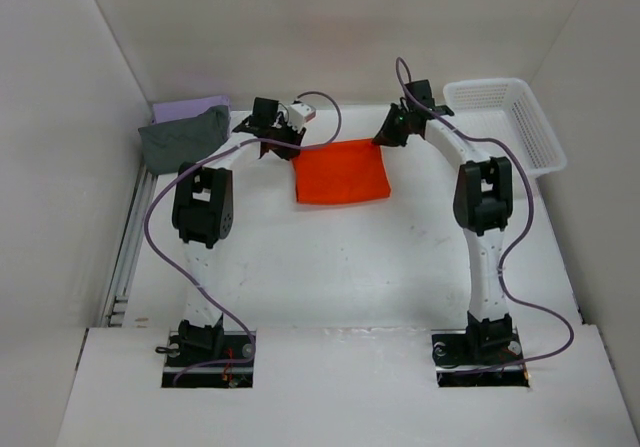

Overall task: Fold and stack the t-shirts
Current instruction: Fold the long partially folded tshirt into a neat square

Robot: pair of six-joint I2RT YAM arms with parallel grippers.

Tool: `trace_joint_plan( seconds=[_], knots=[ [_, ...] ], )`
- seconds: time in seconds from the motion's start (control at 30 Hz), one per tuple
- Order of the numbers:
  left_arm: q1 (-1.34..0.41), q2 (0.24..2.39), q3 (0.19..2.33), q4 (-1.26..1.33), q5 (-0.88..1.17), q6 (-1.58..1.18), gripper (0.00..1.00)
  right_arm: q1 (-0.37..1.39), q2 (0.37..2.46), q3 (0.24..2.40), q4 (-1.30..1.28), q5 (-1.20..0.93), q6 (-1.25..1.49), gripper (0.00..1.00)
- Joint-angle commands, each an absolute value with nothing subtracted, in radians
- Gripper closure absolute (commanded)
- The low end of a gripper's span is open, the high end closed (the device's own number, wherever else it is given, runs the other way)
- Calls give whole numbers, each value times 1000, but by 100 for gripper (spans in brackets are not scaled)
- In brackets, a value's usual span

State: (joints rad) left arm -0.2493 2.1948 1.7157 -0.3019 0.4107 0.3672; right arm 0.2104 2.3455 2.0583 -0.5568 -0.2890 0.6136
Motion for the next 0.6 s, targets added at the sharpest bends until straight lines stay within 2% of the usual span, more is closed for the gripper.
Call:
trace_joint_plan(
  seconds=[0.0, 0.03, 0.1, 0.17, 0.27, 0.4, 0.57],
  knots=[
    [-243, 2207, 1772, -227, 351, 373, 84, 208, 2381, 2121, -532, -284, 600, 81],
    [-243, 2209, 1772, -218, 329, 370, 80, 208, 2382, 2121, -526, -279, 597, 79],
    [-242, 2206, 1772, -198, 278, 364, 75, 208, 2373, 2125, -512, -270, 586, 65],
    [-239, 2191, 1772, -180, 221, 356, 68, 208, 2347, 2123, -499, -261, 557, 57],
    [-234, 2139, 1772, -173, 155, 350, 59, 209, 2269, 2090, -502, -218, 512, 53],
    [-229, 2017, 1711, -192, 147, 313, 45, 214, 2103, 1924, -494, -83, 468, 53],
    [-229, 1878, 1585, -290, 348, 175, 41, 238, 1982, 1712, -482, -57, 474, 61]
  ],
)
